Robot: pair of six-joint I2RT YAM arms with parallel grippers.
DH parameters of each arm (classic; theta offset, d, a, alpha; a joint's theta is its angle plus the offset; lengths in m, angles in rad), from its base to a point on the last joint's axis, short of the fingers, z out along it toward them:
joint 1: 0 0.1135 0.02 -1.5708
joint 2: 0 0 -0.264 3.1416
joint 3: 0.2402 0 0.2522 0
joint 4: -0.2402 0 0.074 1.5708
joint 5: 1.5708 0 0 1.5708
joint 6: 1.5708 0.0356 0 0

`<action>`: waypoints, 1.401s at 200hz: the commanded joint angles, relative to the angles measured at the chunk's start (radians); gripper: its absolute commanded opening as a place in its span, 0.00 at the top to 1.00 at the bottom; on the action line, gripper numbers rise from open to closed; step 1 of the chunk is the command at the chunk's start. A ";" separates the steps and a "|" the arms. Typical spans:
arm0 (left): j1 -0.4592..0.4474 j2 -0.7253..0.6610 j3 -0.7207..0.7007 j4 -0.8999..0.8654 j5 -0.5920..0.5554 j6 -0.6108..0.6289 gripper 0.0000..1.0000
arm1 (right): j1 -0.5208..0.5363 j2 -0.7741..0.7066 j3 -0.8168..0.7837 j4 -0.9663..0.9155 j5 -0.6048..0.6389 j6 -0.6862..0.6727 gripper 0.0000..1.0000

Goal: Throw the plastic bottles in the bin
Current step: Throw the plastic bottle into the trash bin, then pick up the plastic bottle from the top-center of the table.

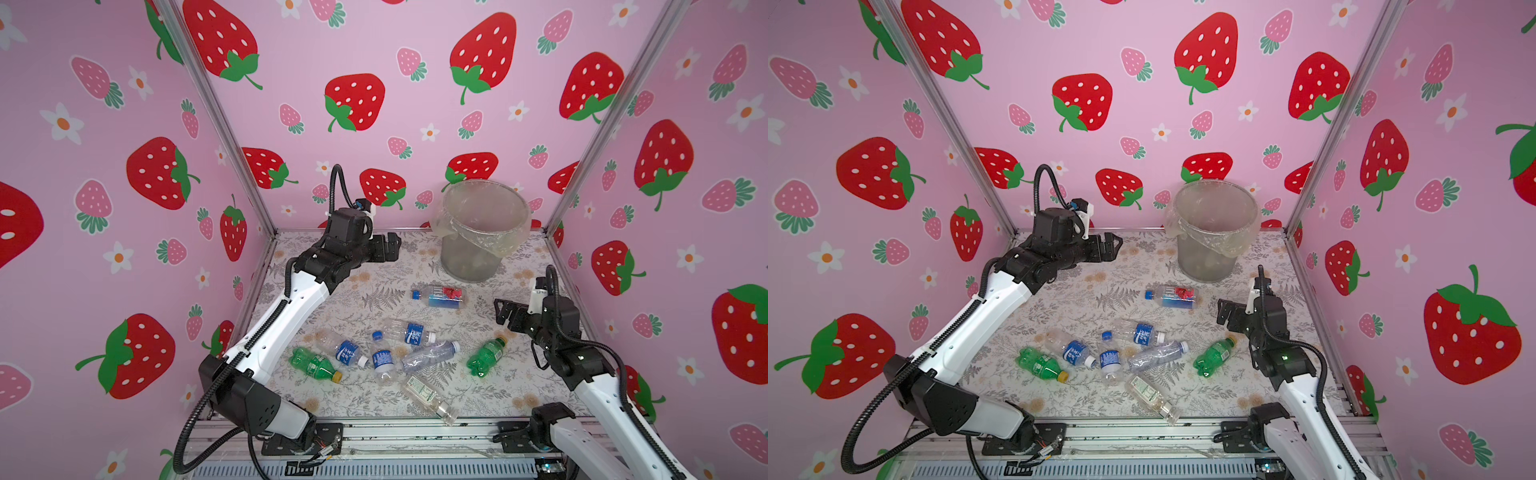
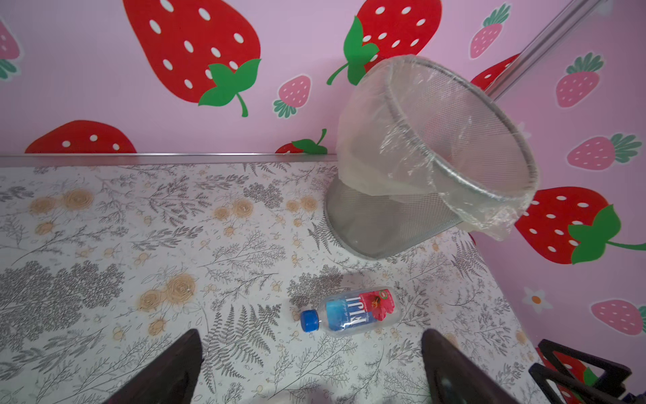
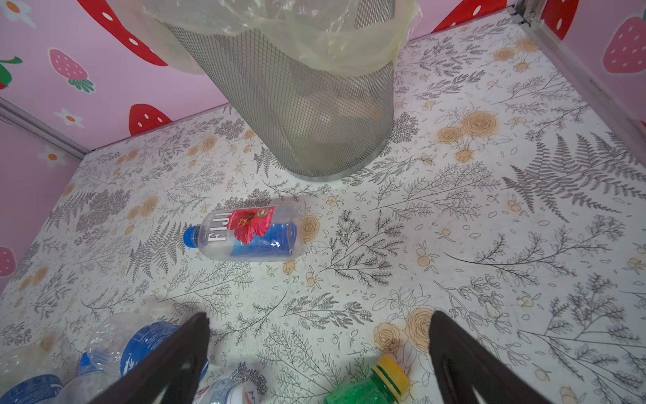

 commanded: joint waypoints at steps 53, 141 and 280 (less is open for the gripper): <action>0.154 -0.012 -0.161 -0.027 0.035 0.037 0.01 | 0.003 0.097 -0.038 0.131 -0.106 -0.023 0.01; 0.163 -0.019 -0.175 -0.053 0.121 0.074 0.01 | 0.096 0.291 0.025 0.182 -0.075 -0.117 0.01; 0.164 -0.026 -0.159 -0.095 0.082 0.088 0.01 | 0.241 0.467 0.196 0.120 0.081 -0.285 0.01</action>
